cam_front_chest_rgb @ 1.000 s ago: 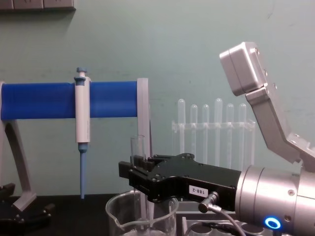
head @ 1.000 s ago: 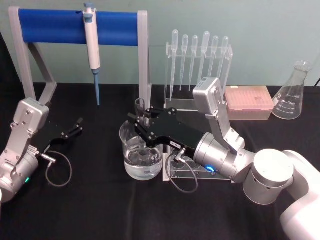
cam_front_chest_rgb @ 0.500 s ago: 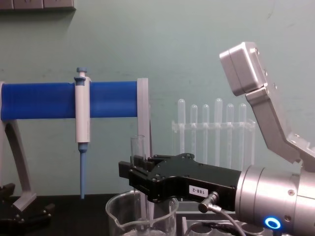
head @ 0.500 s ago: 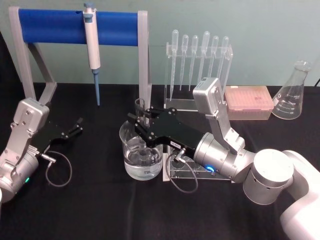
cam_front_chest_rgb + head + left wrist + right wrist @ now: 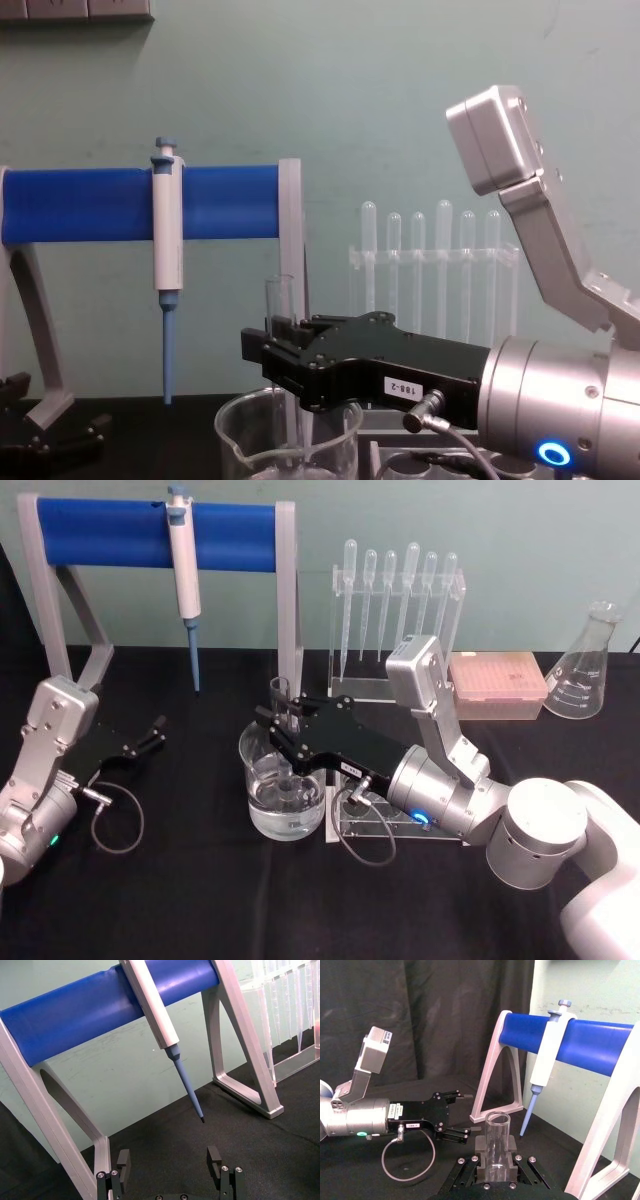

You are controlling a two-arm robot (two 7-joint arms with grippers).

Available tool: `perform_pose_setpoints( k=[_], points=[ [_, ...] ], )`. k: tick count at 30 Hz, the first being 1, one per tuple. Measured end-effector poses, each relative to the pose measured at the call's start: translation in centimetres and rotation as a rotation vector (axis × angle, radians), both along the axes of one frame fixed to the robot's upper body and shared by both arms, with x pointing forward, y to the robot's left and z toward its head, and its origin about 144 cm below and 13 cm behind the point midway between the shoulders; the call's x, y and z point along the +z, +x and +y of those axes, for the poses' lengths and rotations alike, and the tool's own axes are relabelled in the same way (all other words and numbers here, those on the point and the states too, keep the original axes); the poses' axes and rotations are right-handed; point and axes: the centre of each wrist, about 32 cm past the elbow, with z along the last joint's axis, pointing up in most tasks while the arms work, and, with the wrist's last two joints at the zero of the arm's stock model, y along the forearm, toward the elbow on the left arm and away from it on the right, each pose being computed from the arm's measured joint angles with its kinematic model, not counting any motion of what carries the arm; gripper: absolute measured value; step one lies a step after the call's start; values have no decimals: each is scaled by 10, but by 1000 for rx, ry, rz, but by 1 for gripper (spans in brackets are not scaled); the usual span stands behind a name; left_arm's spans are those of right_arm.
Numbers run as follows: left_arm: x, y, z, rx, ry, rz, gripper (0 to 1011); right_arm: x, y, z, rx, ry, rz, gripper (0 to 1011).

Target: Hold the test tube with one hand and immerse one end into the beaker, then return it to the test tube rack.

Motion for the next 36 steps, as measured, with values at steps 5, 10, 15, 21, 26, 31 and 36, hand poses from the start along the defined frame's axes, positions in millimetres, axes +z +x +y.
perform_pose_setpoints(
  k=[5,10,15,21,26,31,36],
  points=[
    [0,0,0,0,0,0,1000,0,0,0,0,0,0,224],
    [0,0,0,0,0,0,1000,0,0,0,0,0,0,224],
    [0,0,0,0,0,0,1000,0,0,0,0,0,0,225],
    [0,0,0,0,0,0,1000,0,0,0,0,0,0,225],
    [0,0,0,0,0,0,1000,0,0,0,0,0,0,225],
    [0,0,0,0,0,0,1000,0,0,0,0,0,0,224],
    [0,0,0,0,0,0,1000,0,0,0,0,0,0,225]
  ],
)
